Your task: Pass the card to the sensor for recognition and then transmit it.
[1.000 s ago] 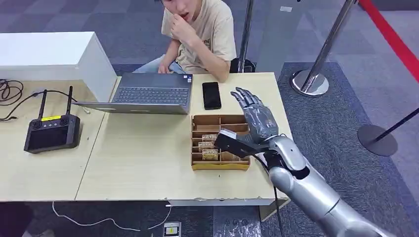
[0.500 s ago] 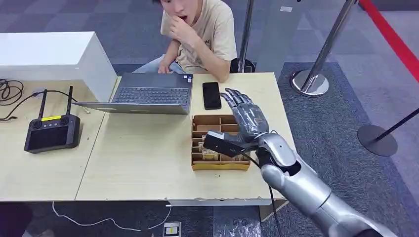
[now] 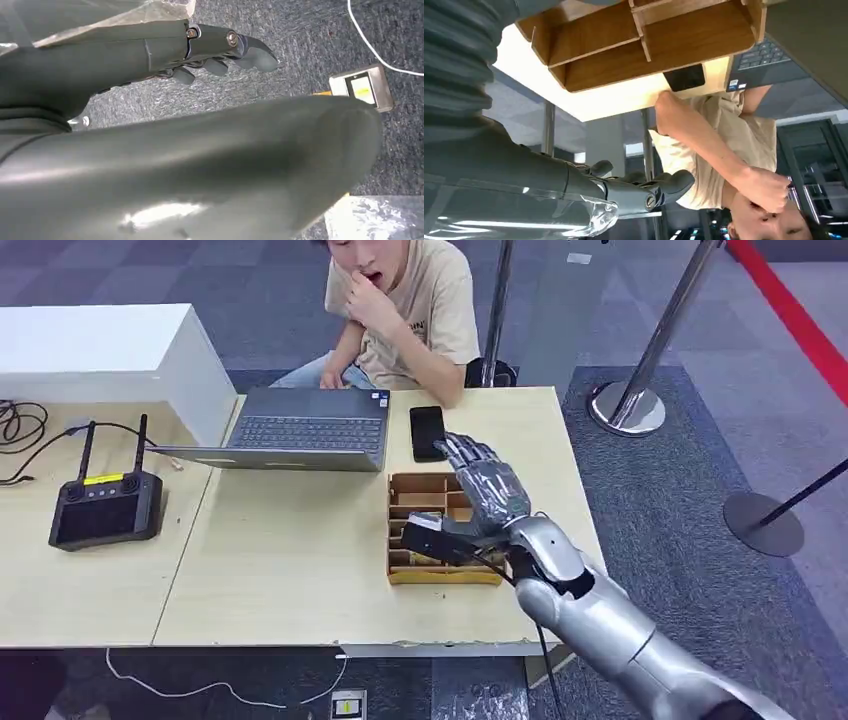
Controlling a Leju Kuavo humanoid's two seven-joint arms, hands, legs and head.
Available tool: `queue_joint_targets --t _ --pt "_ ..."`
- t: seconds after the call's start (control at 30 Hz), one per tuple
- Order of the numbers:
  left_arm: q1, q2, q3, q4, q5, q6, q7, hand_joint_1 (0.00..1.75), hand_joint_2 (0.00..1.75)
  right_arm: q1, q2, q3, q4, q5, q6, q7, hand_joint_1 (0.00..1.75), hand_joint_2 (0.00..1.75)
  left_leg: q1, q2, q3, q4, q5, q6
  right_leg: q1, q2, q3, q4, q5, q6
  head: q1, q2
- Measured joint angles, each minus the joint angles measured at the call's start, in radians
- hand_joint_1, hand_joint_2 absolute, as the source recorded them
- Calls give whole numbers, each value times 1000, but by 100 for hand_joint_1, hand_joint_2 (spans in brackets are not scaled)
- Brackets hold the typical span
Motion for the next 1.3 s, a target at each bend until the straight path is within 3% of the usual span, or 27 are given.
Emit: queue_joint_targets --t 0.63,1.3 --pt "0 -1 0 0 -1 -8 0 0 0 -29 50 26 85 -13 2 -25 0 175 0 0 0 0 0 0 0 0 0 0 0 0 0 0" --pt "0 -1 0 3 -6 -8 -1 0 0 -60 77 76 182 -2 48 -26 0 175 0 0 0 0 0 0 0 0 0 0 0 0 0 0"
